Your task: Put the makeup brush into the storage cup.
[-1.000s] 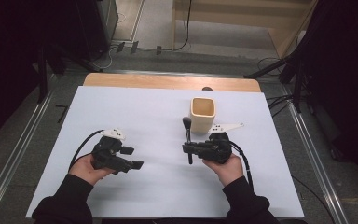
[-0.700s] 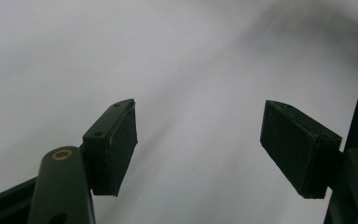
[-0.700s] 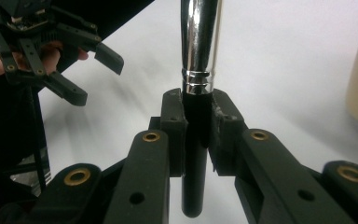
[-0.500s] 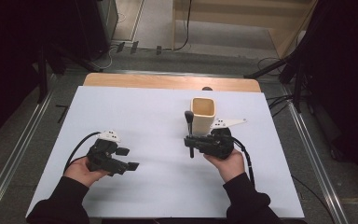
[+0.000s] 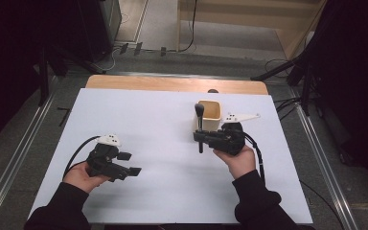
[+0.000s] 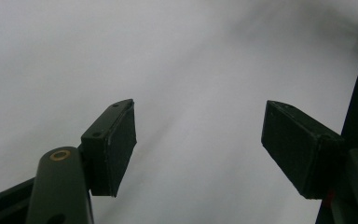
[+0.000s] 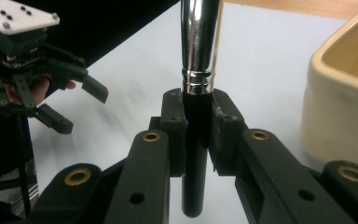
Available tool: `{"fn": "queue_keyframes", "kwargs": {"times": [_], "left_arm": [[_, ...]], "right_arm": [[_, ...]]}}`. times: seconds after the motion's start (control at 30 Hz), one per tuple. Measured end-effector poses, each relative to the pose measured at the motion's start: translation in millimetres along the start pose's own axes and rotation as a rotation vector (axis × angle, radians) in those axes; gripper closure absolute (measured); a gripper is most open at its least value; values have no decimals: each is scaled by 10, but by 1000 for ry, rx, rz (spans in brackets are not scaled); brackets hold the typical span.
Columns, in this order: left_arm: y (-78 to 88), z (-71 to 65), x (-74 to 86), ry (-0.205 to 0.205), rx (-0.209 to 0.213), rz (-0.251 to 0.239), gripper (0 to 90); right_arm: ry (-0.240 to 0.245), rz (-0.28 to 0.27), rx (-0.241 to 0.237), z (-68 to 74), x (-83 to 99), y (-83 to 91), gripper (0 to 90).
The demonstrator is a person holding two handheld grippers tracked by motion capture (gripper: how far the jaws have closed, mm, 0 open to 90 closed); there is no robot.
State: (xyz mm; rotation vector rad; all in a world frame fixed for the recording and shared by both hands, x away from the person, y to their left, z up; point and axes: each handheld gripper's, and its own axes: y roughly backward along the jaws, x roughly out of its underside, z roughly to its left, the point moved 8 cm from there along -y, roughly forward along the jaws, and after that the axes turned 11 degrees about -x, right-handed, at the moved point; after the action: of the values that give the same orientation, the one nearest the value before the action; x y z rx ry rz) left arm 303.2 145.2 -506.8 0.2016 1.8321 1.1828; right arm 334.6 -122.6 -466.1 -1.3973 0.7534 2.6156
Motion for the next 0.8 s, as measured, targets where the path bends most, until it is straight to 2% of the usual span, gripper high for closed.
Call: {"fn": "queue_keyframes", "kwargs": {"times": [0.47, 0.8], "left_arm": [[-1, 29, 17, -2, -12, 2, 269], [-6, 11, 24, -7, 1, 10, 269]], "right_arm": [[12, -23, 40, -82, -241, 104, 791], [-4, -28, 68, -173, -417, 171, 791]]}}
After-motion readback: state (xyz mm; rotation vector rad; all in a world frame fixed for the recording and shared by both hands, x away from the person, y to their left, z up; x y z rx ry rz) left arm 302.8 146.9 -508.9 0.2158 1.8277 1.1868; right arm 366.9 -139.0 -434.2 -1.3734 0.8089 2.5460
